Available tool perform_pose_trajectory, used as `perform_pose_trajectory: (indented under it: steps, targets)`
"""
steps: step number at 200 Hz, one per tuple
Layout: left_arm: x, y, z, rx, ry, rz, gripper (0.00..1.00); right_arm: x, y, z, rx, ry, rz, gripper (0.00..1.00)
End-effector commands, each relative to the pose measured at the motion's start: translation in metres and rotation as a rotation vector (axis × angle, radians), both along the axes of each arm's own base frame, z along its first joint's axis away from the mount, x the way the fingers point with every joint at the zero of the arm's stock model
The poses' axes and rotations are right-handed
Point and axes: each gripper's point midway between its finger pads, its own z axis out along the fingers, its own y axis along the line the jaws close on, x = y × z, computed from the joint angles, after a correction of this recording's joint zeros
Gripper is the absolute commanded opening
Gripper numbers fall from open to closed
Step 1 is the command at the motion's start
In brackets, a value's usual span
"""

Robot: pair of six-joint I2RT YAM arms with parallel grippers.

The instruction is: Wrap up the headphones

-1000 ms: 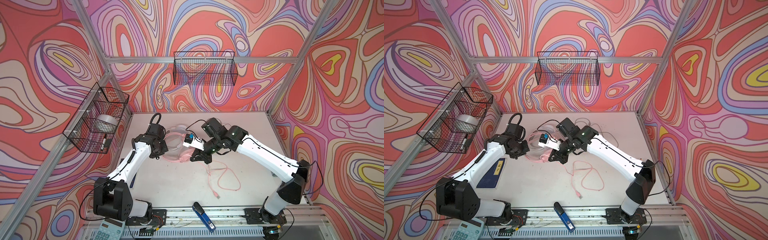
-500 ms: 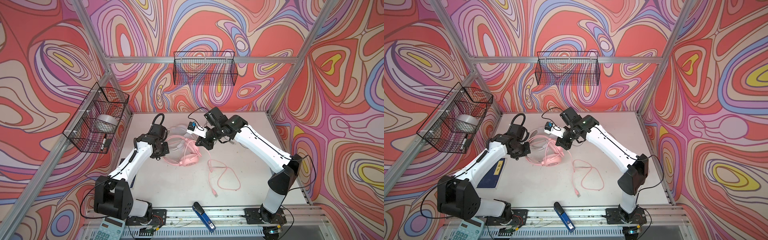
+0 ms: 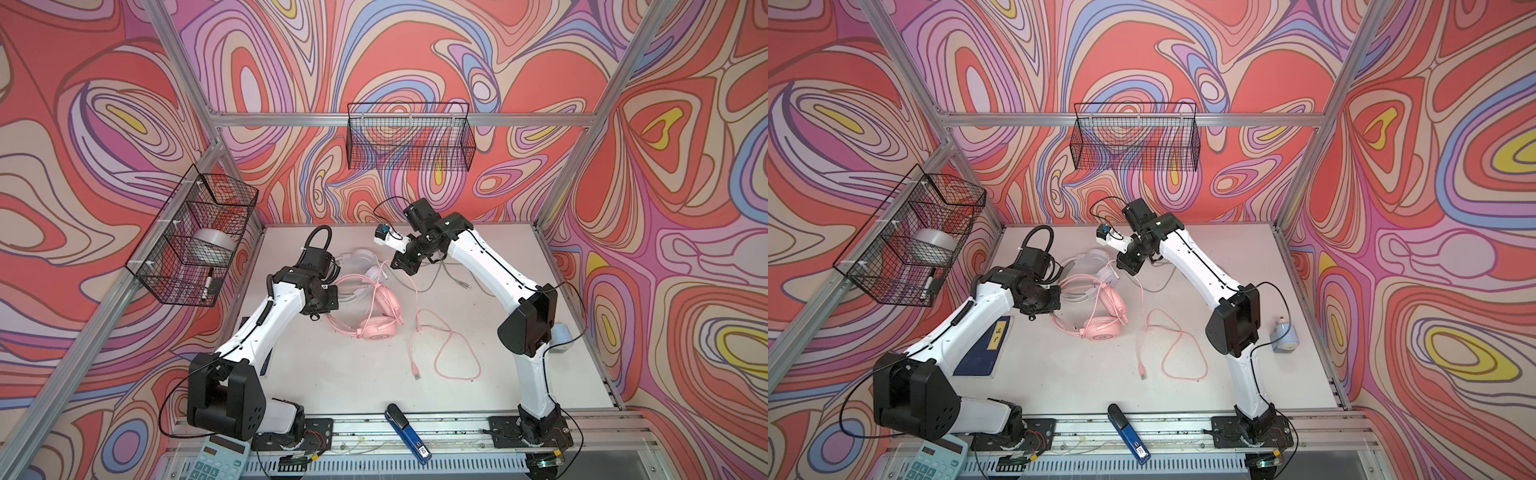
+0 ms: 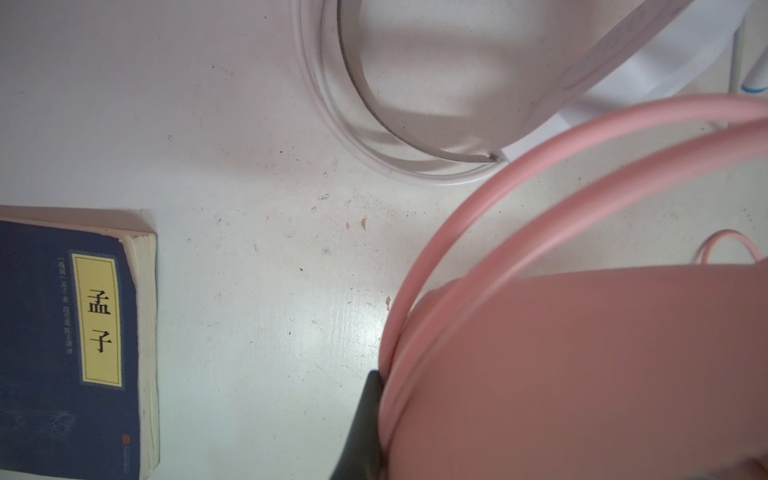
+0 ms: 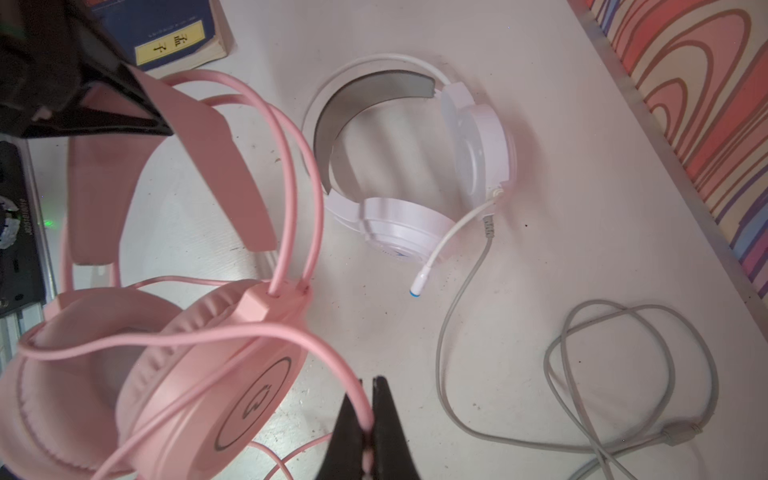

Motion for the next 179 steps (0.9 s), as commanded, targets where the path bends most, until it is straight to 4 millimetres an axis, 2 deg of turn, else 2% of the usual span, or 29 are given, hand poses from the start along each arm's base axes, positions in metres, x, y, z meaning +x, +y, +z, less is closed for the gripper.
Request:
perform_pose_trajectory:
  steps: [1, 28, 59, 92, 115, 141, 179]
  targets:
    - [-0.002, -0.017, 0.019, -0.085, -0.044, -0.059, 0.0, 0.021, -0.007, -0.007, 0.027, 0.027, -0.06, 0.0]
    - [-0.004, -0.018, 0.022, -0.088, -0.043, -0.083, 0.0, 0.033, -0.009, -0.032, 0.04, 0.1, -0.109, 0.0]
    - [-0.005, -0.027, 0.035, -0.132, -0.074, -0.13, 0.0, 0.042, -0.006, -0.044, 0.083, 0.144, -0.152, 0.0]
    - [-0.006, -0.034, 0.046, -0.182, -0.101, -0.147, 0.0, 0.048, -0.009, -0.059, 0.11, 0.191, -0.222, 0.13]
    - [-0.006, -0.037, 0.05, -0.215, -0.118, -0.149, 0.0, 0.045, -0.016, -0.073, 0.112, 0.227, -0.272, 0.2]
    - [-0.005, -0.037, 0.053, -0.252, -0.128, -0.139, 0.0, 0.04, -0.023, -0.077, 0.155, 0.257, -0.315, 0.28]
    - [-0.004, -0.037, 0.055, -0.284, -0.139, -0.13, 0.0, 0.032, -0.032, -0.087, 0.18, 0.302, -0.368, 0.35]
